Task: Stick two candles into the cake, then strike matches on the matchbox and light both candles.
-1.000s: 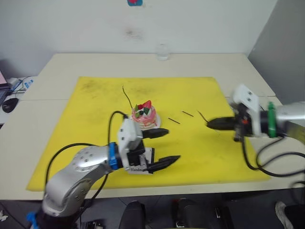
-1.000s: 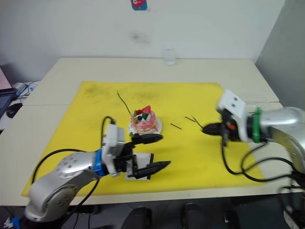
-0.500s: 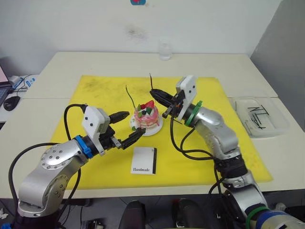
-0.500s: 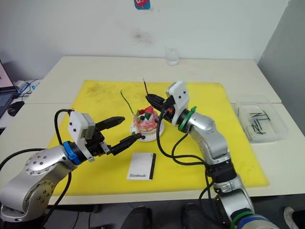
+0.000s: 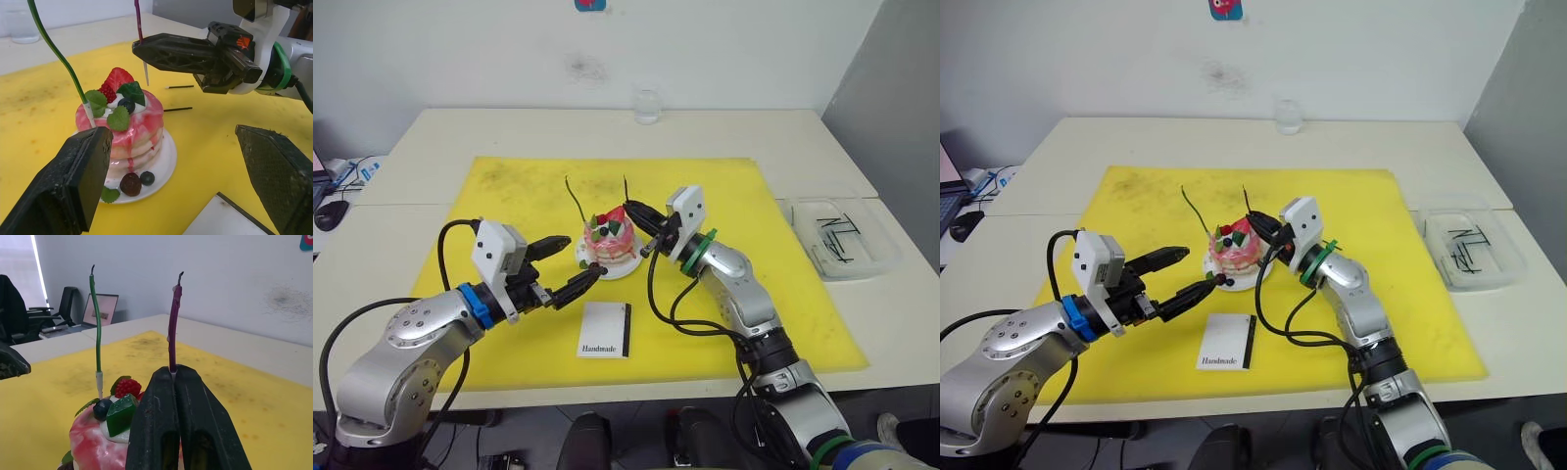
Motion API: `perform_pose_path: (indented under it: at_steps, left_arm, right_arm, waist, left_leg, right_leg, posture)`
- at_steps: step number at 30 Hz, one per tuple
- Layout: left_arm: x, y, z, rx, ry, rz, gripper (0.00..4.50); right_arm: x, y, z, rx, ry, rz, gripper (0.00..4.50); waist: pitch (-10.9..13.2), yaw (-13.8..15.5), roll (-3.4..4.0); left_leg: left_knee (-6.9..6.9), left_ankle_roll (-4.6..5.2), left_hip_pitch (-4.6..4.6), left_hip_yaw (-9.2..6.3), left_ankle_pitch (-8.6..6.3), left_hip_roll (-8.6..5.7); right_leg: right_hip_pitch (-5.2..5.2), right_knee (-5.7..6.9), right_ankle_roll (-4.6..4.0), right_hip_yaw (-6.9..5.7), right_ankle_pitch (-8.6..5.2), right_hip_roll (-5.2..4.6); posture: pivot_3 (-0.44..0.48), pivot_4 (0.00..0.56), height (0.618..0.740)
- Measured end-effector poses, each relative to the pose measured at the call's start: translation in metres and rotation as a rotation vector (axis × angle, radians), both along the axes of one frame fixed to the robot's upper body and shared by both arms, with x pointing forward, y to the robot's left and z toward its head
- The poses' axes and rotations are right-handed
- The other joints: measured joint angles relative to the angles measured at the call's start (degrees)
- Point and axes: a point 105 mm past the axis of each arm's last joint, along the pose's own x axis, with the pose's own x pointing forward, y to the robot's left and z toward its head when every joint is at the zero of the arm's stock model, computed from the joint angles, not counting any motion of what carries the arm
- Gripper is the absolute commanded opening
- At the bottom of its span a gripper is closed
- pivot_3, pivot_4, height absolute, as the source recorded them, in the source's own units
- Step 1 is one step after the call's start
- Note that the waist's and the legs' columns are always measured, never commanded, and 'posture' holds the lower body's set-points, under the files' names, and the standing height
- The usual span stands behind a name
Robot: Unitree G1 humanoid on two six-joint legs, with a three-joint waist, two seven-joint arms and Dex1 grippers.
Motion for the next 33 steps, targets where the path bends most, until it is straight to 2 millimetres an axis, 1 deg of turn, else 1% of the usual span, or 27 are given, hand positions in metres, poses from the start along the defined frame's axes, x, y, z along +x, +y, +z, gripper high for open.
perform_pose_path:
  at_steps: [8, 16, 26, 33]
  left_arm:
    - [0.001, -0.002, 0.003, 0.01, -0.007, -0.014, 4.5]
    - [0.0, -0.002, 0.002, 0.026, -0.003, -0.026, 4.5]
    - [-0.001, -0.003, 0.001, 0.028, 0.0, -0.036, 4.5]
    - [-0.001, -0.004, 0.0, 0.032, 0.002, -0.04, 4.5]
  right_arm:
    - [-0.001, 0.006, -0.006, 0.007, 0.01, 0.004, 0.03]
    - [-0.002, 0.006, -0.009, 0.006, 0.006, 0.001, 0.03]
    - [-0.007, 0.01, -0.012, 0.036, 0.014, 0.009, 0.03]
    - [-0.008, 0.008, -0.015, 0.042, 0.007, 0.001, 0.03]
  waist:
    - [0.0, -0.1, 0.0]
    - [0.0, -0.11, 0.0]
    - [0.0, -0.15, 0.0]
    - [0.0, -0.16, 0.0]
  left_leg:
    - [-0.01, 0.0, 0.01, 0.0, 0.0, 0.0]
    - [-0.03, 0.0, 0.02, -0.01, 0.0, 0.01]
    - [-0.06, 0.0, 0.05, 0.0, 0.0, 0.02]
    - [-0.1, 0.0, 0.06, 0.01, 0.0, 0.02]
  right_leg:
    - [-0.01, 0.0, 0.0, 0.06, 0.0, 0.0]
    - [-0.02, 0.0, 0.0, 0.08, 0.0, 0.0]
    - [-0.04, -0.01, 0.0, 0.16, 0.0, 0.0]
    - [-0.05, -0.02, 0.0, 0.2, 0.0, 0.0]
  posture:
    - [0.0, 0.15, 0.735]
    - [0.0, 0.15, 0.735]
    - [0.0, 0.15, 0.735]
    - [0.0, 0.15, 0.735]
